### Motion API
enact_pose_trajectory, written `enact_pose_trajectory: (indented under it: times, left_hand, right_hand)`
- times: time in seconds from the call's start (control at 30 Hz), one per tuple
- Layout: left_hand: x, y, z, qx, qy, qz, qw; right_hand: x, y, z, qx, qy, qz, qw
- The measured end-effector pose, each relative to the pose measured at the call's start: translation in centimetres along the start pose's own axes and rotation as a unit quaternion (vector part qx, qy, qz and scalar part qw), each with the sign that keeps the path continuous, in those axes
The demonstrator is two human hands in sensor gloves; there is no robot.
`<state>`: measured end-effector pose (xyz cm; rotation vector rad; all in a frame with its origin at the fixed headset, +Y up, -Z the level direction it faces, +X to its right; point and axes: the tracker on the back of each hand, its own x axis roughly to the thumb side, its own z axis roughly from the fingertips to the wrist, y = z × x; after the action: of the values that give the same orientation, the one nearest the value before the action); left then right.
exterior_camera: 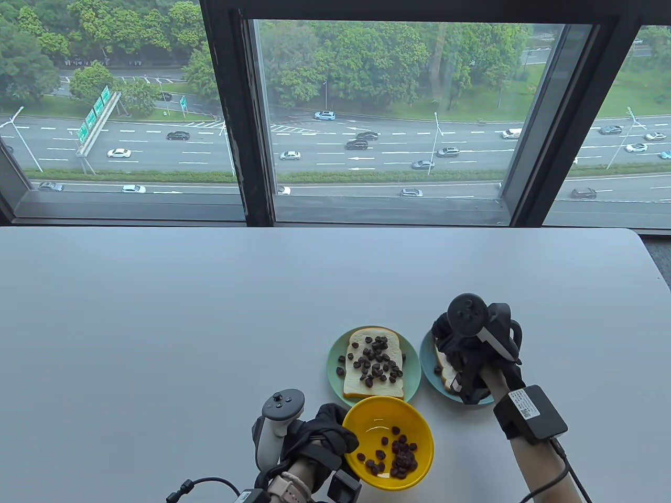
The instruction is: Sprinkle cranberries onto toast
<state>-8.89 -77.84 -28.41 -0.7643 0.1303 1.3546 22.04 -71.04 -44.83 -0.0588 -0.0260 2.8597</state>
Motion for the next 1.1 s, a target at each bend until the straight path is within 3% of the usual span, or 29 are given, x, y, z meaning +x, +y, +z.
enact_pose_trajectory:
  times: [0.1,0.3,0.4,0.77,1.0,1.1]
  left_hand:
    - [-0.2,0.0,-0.1,-0.004,0.007,0.001,1.0]
    - [-0.2,0.0,-0.2,-0.009,0.008,0.006,1.0]
    - [-0.3,0.2,-0.3,-0.008,0.012,0.008,1.0]
    - [-0.3,0.3,-0.4,-0.008,0.01,0.006,1.0]
    - [-0.3,0.3,-0.5,-0.006,0.005,0.005,1.0]
    - [-0.2,0.3,-0.5,-0.004,0.003,0.008,1.0]
  right_hand:
    - [-1.2,1.4,-1.6,0.008,0.04,0.043,0.998]
    - [-1.7,2.2,-2.7,-0.002,0.077,0.041,0.996]
    - [-1.4,2.5,-2.9,0.017,0.074,0.062,0.995]
    - [-1.4,1.7,-2.1,-0.004,0.061,0.073,0.996]
    - [-1.4,-0.1,-0.4,-0.019,0.014,0.014,1.0]
    - [-0.2,-1.3,1.4,0.003,-0.068,-0.032,0.997]
